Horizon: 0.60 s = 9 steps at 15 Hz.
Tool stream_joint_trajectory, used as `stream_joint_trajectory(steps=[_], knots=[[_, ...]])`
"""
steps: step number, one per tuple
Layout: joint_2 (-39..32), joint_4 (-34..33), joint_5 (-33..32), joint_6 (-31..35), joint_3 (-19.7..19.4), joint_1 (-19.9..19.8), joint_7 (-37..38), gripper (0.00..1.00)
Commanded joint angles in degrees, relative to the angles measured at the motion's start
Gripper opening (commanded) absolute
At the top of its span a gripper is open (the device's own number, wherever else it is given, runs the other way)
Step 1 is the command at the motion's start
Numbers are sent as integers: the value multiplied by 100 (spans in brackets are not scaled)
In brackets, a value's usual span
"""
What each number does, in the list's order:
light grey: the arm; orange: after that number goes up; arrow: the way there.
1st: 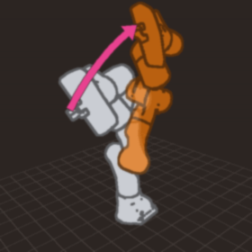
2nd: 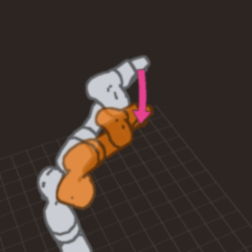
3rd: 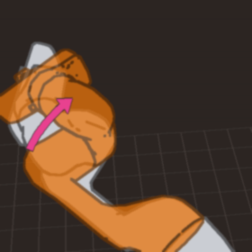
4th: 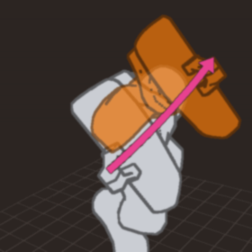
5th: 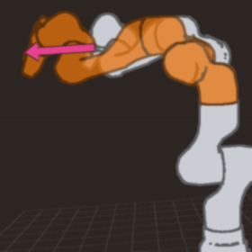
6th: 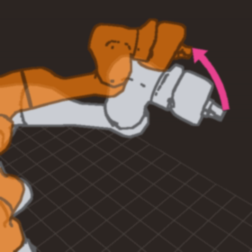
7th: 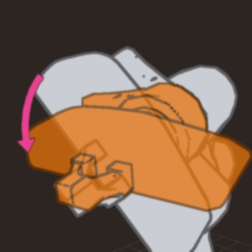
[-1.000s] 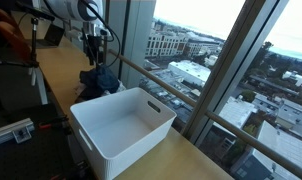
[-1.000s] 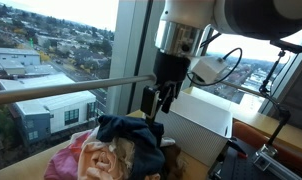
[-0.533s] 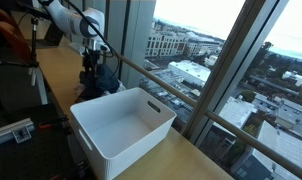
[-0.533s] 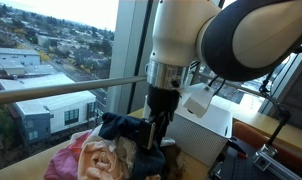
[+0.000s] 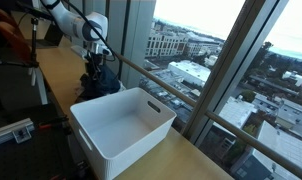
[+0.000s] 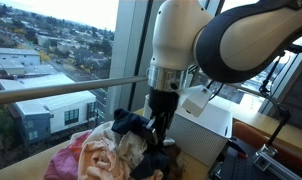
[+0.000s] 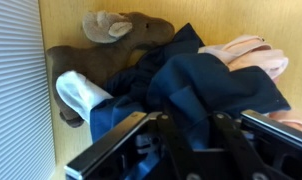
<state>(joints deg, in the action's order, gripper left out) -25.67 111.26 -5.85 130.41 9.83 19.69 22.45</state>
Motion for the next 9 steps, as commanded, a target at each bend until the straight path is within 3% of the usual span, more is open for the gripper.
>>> stream_joint_trajectory(steps=[1,9], knots=[[485,44,317,-236,37,-97,-153,1],[1800,-499,573,-1344,-35,-421,-227,2]])
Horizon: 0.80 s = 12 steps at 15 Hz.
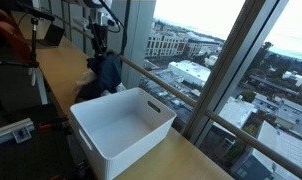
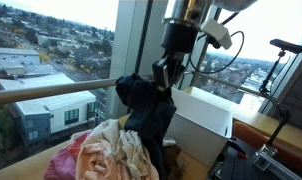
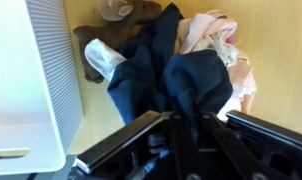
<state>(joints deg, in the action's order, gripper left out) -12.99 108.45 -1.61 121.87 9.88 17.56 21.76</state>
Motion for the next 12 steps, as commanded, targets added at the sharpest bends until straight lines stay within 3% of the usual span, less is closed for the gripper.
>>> stream_joint_trajectory(steps=[1,8,12], knots=[[695,-307,106,-570,-82,-297,-132,2],[1812,-855,57,-677,-480,-1089,-86,2],[2168,-1561,125,-1160,-756,-1512,-379,2]])
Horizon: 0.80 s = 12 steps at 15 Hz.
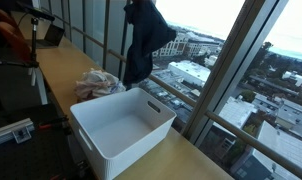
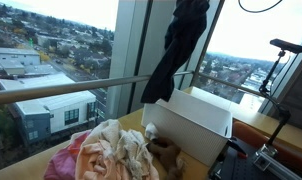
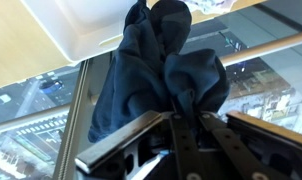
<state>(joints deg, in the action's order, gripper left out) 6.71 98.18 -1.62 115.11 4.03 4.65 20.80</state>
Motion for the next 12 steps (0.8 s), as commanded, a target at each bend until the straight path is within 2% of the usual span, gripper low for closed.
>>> stream_joint_trajectory(steps=[1,4,10,11,12], knots=[[214,-717,129,-641,-233,-299,-361,2],[190,-847,149,-801,-319,-436,-442,2],[45,-324,113,-583,-425,-578,-415,2],[2,-282,157,-634,-458,-604,-444,33],[-43,-246,125,-668,-466,-625,-441,34]])
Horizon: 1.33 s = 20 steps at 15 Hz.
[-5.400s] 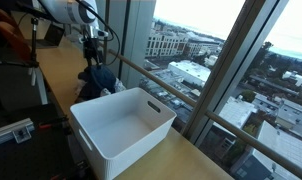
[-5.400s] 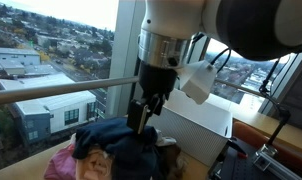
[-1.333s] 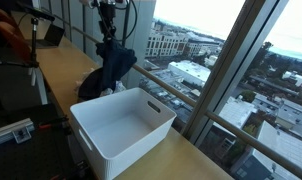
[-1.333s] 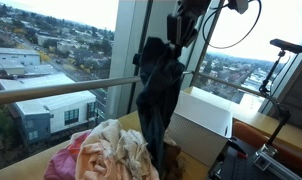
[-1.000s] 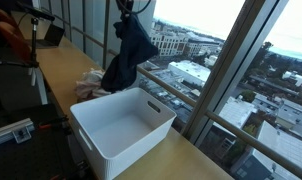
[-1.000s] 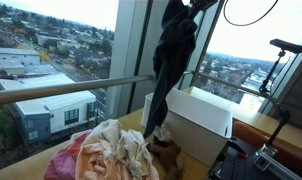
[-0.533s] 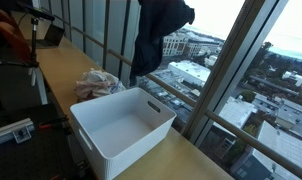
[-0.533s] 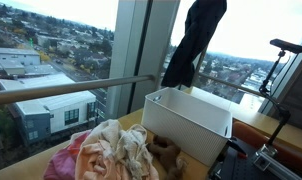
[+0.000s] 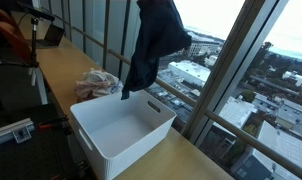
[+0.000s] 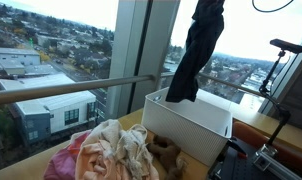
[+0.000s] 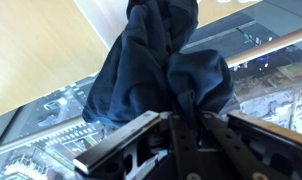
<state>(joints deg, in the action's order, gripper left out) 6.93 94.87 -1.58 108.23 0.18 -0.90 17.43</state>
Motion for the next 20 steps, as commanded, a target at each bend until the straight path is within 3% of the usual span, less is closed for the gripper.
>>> stream_joint_trajectory(steps=[1,5,9,15,20], knots=[[-108,87,137,-16,-90,-83,-124,41],[-169,179,116,-28,24,17,-22,68],[-172,742,108,316,456,424,66,98],[-777,1523,481,978,1234,1245,118,100],[-1796,1558,376,1821,1568,1761,97,100]])
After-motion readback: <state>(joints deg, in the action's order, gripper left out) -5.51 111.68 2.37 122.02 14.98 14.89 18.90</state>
